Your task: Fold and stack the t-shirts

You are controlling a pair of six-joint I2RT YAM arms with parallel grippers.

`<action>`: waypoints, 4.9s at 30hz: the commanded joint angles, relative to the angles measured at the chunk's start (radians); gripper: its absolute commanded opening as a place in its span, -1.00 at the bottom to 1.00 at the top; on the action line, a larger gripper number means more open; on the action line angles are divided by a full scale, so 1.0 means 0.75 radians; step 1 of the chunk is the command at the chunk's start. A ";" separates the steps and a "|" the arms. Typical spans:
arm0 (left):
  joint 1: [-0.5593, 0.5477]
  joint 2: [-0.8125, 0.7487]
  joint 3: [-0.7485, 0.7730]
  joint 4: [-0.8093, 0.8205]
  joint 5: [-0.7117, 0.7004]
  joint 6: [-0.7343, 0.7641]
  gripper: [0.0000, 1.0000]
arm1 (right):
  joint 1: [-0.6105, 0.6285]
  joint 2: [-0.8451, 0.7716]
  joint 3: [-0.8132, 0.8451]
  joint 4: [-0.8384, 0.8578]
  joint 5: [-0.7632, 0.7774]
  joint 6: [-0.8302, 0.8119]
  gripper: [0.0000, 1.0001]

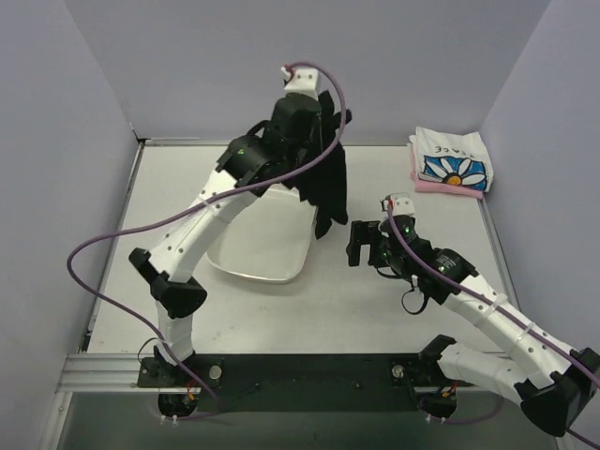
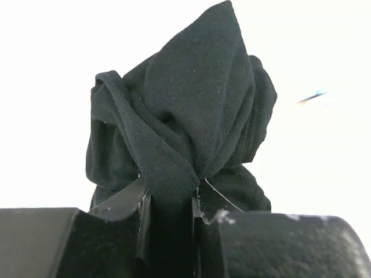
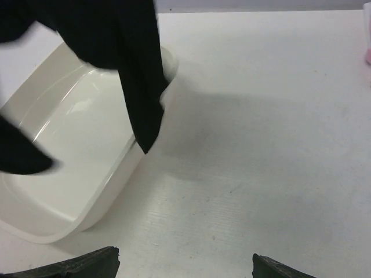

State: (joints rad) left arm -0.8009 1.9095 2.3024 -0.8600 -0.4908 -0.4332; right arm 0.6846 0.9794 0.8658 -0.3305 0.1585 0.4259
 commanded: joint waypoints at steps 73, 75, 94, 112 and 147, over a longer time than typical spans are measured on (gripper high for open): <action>-0.186 -0.204 -1.509 0.521 0.112 -0.181 0.04 | 0.106 -0.206 -0.142 -0.087 0.239 0.111 1.00; -0.174 -0.206 -1.524 0.501 0.086 -0.193 -0.28 | 0.106 -0.203 -0.146 -0.085 0.235 0.111 1.00; 0.421 -0.206 -1.281 0.233 0.110 0.062 -1.00 | 0.141 -0.114 -0.150 0.040 0.159 0.132 1.00; 0.806 0.266 -0.900 0.371 0.235 0.510 -1.00 | 0.188 -0.130 -0.179 0.054 0.145 0.150 1.00; 0.449 -0.037 -0.652 0.337 -0.010 0.367 0.95 | 0.323 -0.001 -0.211 0.130 0.171 0.136 1.00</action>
State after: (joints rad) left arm -0.3416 1.8698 1.8221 -0.5613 -0.4900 -0.0978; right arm 0.9115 0.9764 0.7189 -0.2535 0.2611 0.5087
